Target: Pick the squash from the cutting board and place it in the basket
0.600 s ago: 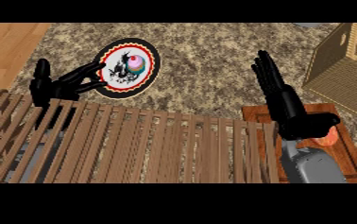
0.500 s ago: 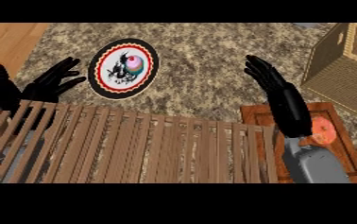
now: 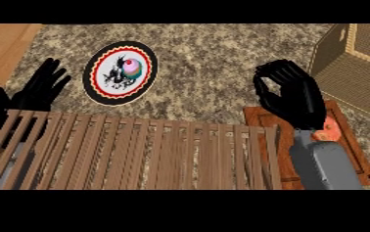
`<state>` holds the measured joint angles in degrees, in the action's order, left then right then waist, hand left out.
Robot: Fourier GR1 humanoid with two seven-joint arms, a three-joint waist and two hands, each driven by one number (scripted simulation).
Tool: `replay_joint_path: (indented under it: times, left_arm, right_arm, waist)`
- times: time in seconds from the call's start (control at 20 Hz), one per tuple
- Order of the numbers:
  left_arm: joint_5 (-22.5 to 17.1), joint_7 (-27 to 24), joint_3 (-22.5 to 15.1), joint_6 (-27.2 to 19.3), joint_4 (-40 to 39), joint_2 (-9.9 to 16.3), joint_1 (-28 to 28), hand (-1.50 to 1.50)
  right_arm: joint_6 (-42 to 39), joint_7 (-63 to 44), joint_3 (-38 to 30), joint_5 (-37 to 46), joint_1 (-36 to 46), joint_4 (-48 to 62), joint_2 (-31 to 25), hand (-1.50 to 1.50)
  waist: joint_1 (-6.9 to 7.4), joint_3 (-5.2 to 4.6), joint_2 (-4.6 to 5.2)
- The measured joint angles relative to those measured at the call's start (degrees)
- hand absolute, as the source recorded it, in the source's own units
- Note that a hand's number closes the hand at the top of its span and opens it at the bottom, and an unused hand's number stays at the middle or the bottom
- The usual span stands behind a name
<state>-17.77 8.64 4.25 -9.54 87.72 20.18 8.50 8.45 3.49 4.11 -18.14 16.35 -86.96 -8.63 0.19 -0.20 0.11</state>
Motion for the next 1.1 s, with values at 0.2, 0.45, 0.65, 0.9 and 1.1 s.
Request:
replay_joint_path:
  times: [0.2,0.45,0.65,0.9,1.1]
  left_arm:
    - [0.08,0.14,0.23,0.24,1.08,0.16,-0.59,0.0]
    - [0.0,0.42,1.12,0.27,2.45,0.42,-2.11,0.0]
    - [0.01,0.85,1.62,0.33,3.29,0.51,-2.8,0.0]
    - [0.03,1.1,1.58,0.45,3.58,0.45,-2.61,0.0]
    - [0.21,1.02,1.33,0.53,3.34,0.31,-2.11,0.0]
  right_arm:
    - [6.43,-1.26,0.69,7.25,2.36,1.24,-1.55,-1.5]
    - [10.36,-8.82,1.16,19.0,4.97,3.75,-12.21,-1.5]
    - [5.22,-17.24,3.87,26.05,6.91,6.05,-22.74,-1.5]
    - [-9.23,-25.69,9.19,28.89,9.83,7.06,-33.38,-1.5]
    - [-21.21,-31.31,11.89,26.73,12.88,7.03,-38.27,-1.5]
  waist:
    - [-0.25,-0.5,-0.03]
    - [-1.45,-0.9,-0.33]
    - [-2.02,-1.12,-0.36]
    - [-1.78,-1.24,-0.15]
    - [-1.33,-1.2,0.04]
